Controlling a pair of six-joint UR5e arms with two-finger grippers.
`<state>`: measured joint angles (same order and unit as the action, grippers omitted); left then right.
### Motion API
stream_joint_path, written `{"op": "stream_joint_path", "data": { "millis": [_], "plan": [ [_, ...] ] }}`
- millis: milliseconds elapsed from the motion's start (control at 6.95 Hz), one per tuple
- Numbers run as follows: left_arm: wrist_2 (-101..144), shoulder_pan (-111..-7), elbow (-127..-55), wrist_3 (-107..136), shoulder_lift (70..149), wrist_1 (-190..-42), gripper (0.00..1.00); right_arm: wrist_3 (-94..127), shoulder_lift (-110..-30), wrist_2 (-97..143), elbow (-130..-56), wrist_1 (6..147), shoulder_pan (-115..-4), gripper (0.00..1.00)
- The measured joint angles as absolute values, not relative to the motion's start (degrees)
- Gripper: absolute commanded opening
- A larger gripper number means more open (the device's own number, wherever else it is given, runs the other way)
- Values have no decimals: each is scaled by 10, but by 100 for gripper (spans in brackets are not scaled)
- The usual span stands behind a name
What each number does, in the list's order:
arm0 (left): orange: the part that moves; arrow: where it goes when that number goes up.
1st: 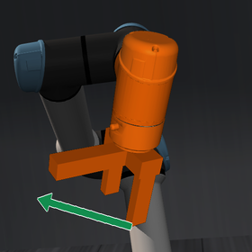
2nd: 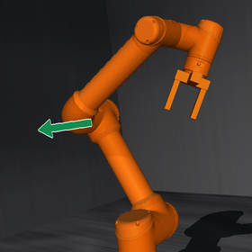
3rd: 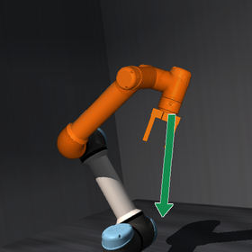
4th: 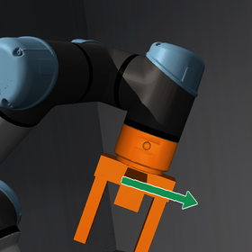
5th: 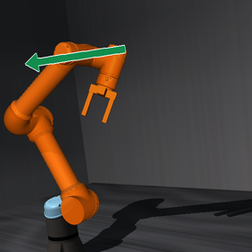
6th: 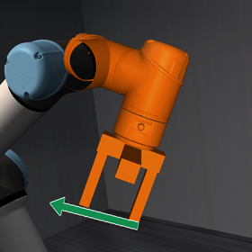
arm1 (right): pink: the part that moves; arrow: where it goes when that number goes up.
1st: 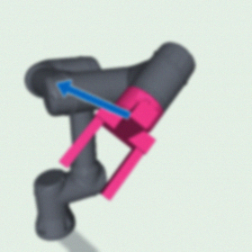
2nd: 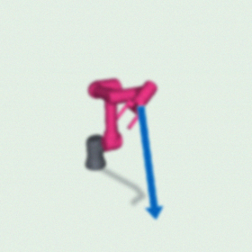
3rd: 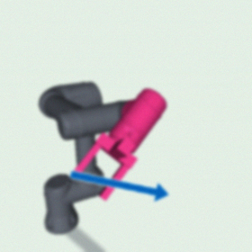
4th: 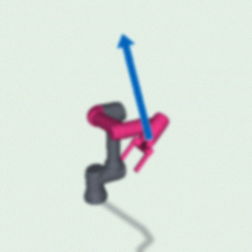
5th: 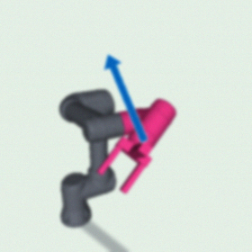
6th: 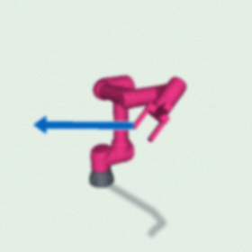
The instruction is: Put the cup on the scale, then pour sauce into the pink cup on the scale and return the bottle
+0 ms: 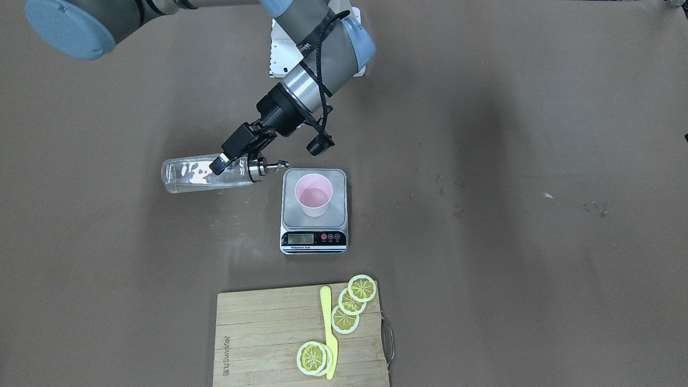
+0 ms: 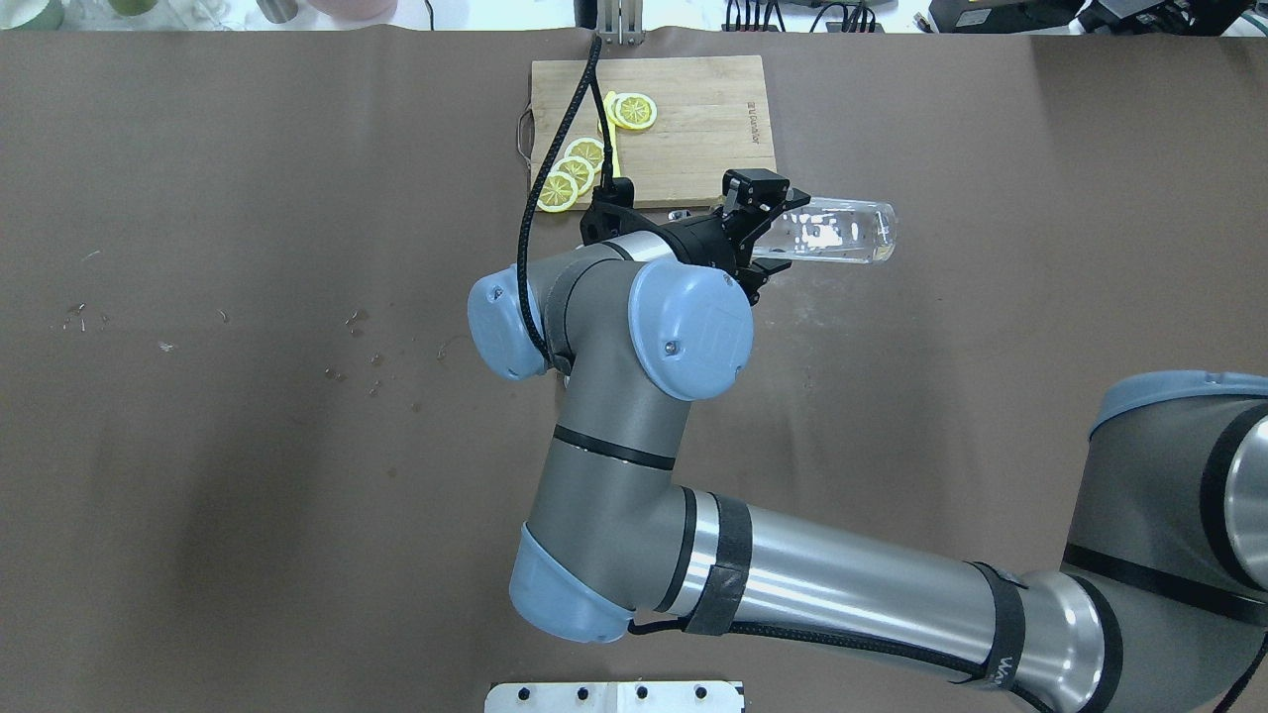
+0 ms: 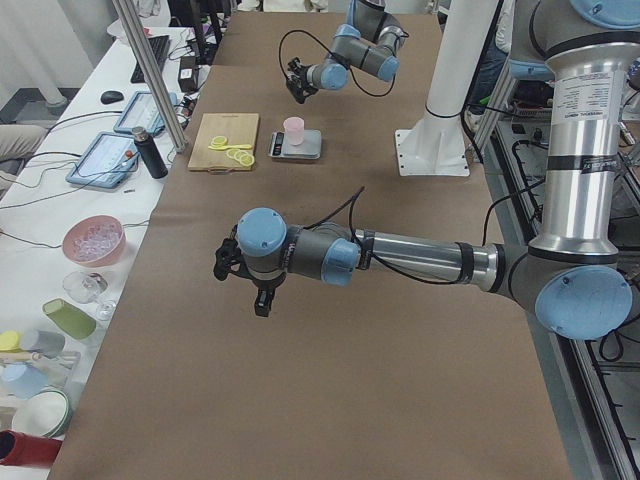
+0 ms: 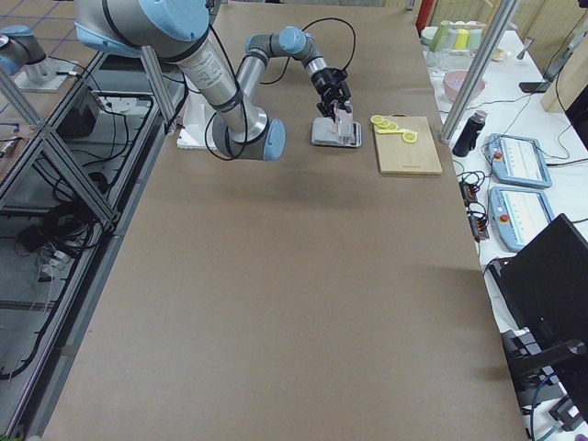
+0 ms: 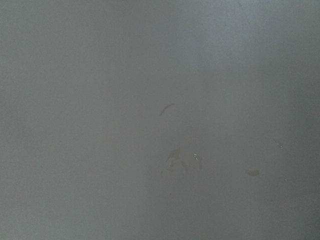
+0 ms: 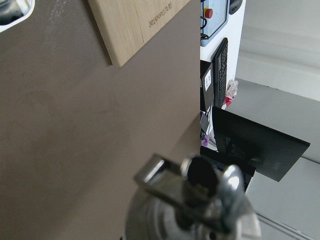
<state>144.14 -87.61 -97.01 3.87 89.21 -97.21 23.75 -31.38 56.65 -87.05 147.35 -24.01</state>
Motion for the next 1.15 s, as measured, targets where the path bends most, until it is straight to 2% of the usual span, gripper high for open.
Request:
{"op": "stream_joint_path", "data": {
  "millis": [1151],
  "plan": [
    [1444, -876, -969, 39, 892, -974, 97, 238, -280, 554, -822, 1508, -235, 0]
  ]
}}
